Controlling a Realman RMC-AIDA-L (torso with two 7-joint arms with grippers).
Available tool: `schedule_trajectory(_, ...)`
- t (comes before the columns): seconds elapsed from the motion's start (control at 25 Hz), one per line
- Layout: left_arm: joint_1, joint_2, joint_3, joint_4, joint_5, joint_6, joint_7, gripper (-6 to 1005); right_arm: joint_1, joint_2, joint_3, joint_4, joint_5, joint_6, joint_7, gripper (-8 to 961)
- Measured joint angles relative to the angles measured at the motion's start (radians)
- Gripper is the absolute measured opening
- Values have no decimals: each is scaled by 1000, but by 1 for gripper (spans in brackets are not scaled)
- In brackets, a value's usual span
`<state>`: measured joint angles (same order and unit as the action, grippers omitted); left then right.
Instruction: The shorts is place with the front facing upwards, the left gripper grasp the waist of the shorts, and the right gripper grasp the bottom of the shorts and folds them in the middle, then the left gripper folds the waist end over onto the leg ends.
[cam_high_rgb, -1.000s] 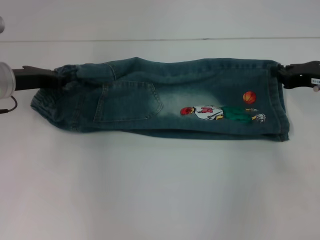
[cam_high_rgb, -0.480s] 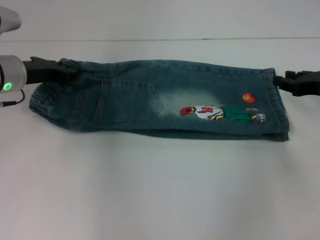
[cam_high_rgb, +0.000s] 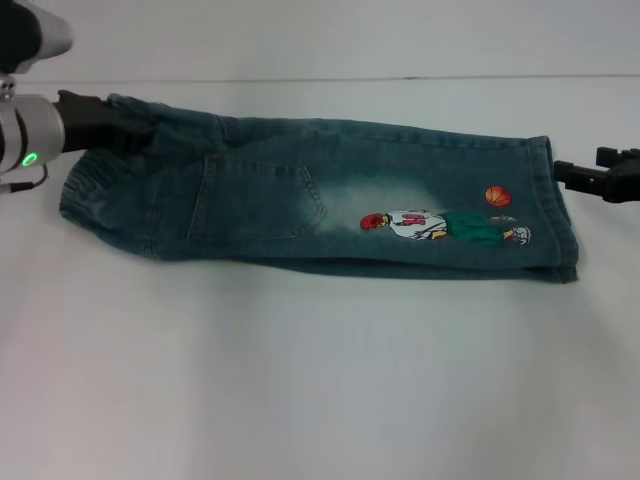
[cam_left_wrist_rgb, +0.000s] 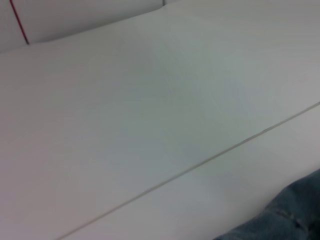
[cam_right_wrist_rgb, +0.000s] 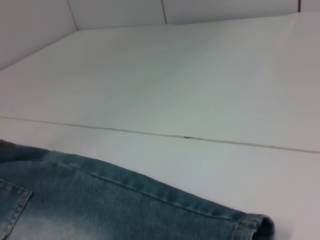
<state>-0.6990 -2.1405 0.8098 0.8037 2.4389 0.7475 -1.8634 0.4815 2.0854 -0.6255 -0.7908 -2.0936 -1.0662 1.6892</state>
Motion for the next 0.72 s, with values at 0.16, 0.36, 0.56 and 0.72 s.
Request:
schedule_trajectory(0.16, 4, 9, 19, -5, 45, -67, -6, 386, -6, 0, 0, 0, 0, -2, 0, 733)
schedule_trajectory(0.36, 5, 17, 15, -6, 114, -74, -18, 635, -12, 1, 5, -1, 0, -3, 0, 790)
schedule_trajectory(0.56, 12, 16, 21, -7, 130, -51, -14, 706, -12, 1, 5, -1, 0, -3, -10, 790)
schedule_trajectory(0.72, 11, 20, 22, -12, 130, -33, -15, 704, -8, 1, 5, 6, 1, -3, -18, 791)
